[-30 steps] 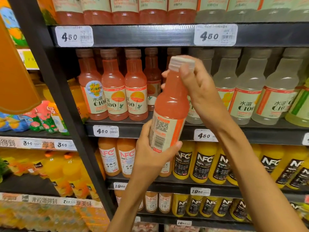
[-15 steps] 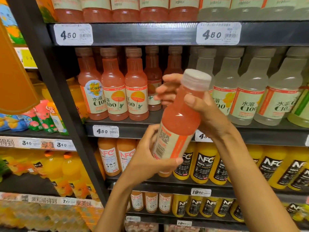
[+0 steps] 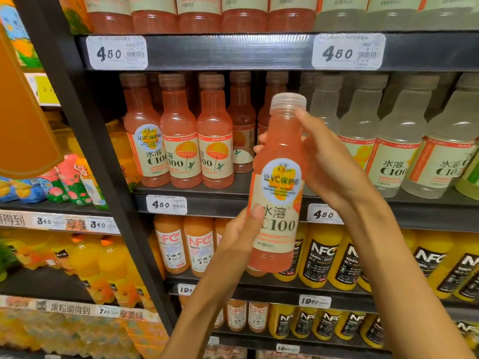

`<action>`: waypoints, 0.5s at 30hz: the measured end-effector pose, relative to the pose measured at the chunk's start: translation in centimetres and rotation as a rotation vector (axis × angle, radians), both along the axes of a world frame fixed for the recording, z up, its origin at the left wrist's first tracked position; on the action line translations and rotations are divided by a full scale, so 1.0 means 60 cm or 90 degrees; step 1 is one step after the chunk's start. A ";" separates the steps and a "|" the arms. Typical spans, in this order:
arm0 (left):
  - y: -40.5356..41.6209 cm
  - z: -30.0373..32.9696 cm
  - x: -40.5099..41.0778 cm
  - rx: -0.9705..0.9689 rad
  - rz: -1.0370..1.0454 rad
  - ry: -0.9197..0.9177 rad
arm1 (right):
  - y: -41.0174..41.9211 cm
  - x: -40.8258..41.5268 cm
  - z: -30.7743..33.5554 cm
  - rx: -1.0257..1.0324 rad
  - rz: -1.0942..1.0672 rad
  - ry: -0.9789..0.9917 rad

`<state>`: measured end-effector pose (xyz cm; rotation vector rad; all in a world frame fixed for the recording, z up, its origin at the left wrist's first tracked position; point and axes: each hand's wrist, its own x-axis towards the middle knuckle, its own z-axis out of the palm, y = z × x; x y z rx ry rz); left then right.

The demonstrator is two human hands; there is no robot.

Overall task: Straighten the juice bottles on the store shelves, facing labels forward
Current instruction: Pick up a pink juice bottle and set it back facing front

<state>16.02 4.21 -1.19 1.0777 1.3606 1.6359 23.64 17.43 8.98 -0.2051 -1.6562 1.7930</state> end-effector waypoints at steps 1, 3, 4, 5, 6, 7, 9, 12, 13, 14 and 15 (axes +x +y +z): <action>-0.002 0.001 -0.001 -0.011 -0.008 -0.024 | 0.000 0.001 -0.004 -0.007 0.005 0.004; -0.005 0.003 0.001 -0.031 -0.020 -0.053 | -0.005 -0.002 -0.012 -0.048 0.053 0.031; -0.005 0.005 0.005 -0.037 -0.022 -0.057 | -0.008 -0.005 -0.013 -0.070 0.075 0.049; -0.005 0.008 0.010 -0.038 -0.024 -0.060 | -0.011 -0.008 -0.014 -0.087 0.083 0.063; -0.005 0.010 0.012 -0.031 -0.022 -0.069 | -0.012 -0.010 -0.014 -0.101 0.072 0.071; -0.005 0.013 0.013 -0.018 -0.018 -0.087 | -0.011 -0.013 -0.013 -0.123 0.051 0.073; -0.011 0.019 0.009 0.008 -0.016 -0.150 | -0.006 -0.016 -0.014 -0.198 0.000 0.051; -0.023 0.028 0.009 0.029 -0.065 -0.215 | 0.001 -0.022 -0.017 -0.312 -0.013 -0.017; -0.026 0.030 0.010 0.033 -0.085 -0.239 | 0.002 -0.025 -0.018 -0.328 -0.004 -0.043; -0.029 0.032 0.012 0.042 -0.099 -0.267 | 0.002 -0.026 -0.018 -0.338 0.009 -0.064; -0.031 0.034 0.013 0.053 -0.110 -0.294 | 0.003 -0.027 -0.019 -0.341 0.028 -0.083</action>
